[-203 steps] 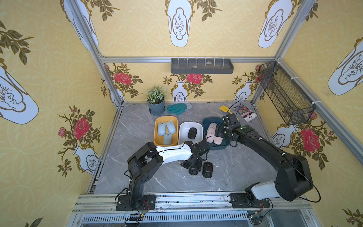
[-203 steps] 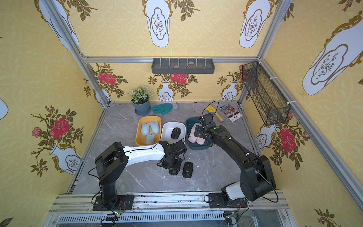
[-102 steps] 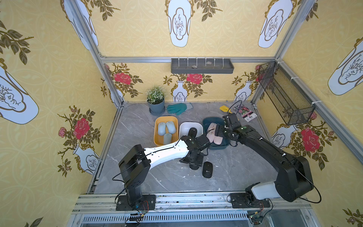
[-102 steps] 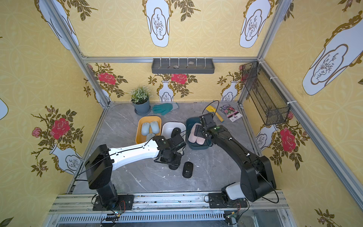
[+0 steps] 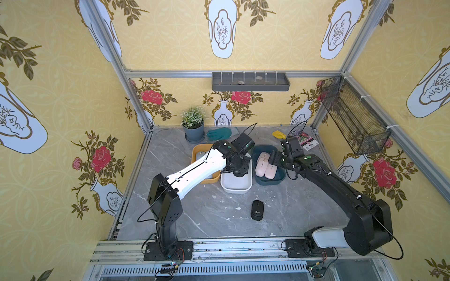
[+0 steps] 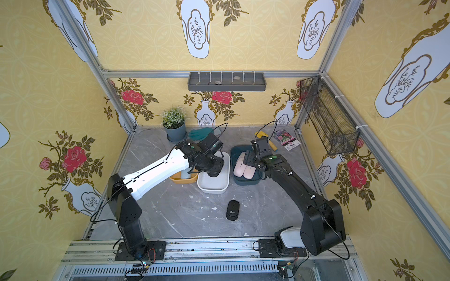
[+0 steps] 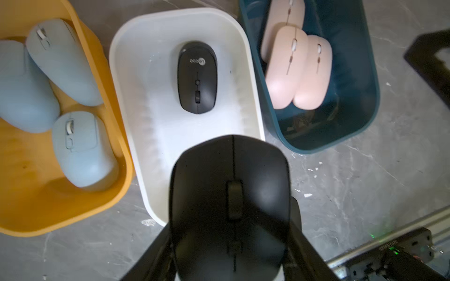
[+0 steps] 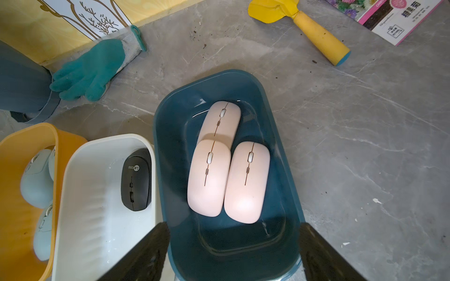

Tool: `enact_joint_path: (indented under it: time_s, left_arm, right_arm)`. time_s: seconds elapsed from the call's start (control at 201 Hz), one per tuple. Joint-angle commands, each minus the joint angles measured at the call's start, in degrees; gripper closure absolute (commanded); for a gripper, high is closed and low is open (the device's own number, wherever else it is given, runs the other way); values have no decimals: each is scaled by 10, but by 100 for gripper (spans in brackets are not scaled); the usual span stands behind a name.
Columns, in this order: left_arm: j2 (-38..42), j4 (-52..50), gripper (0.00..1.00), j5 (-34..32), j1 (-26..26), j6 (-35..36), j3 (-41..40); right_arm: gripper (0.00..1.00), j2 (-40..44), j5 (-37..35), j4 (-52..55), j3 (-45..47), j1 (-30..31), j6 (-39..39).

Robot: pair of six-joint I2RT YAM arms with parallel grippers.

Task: Place the mice by color into the storage box
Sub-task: Place the mouse in the storage box.

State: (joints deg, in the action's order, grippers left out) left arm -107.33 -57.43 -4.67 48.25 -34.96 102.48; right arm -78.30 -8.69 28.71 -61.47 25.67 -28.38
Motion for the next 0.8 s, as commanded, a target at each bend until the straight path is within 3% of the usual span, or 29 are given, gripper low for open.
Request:
enact_joint_path:
  time_s: [0.0,0.468,0.796]
  left_arm:
    - [-34,2,52,4,-20,43,15]
    - [-154,44,52,50,-57,70,40]
    - [-181,84,51,72,-75,67,7]
  right_arm:
    - [15,7,-5,6,6,-2,4]
    - [15,-18,13,-15,16,-10,4]
    - [15,-28,11,-4,4,-11,9]
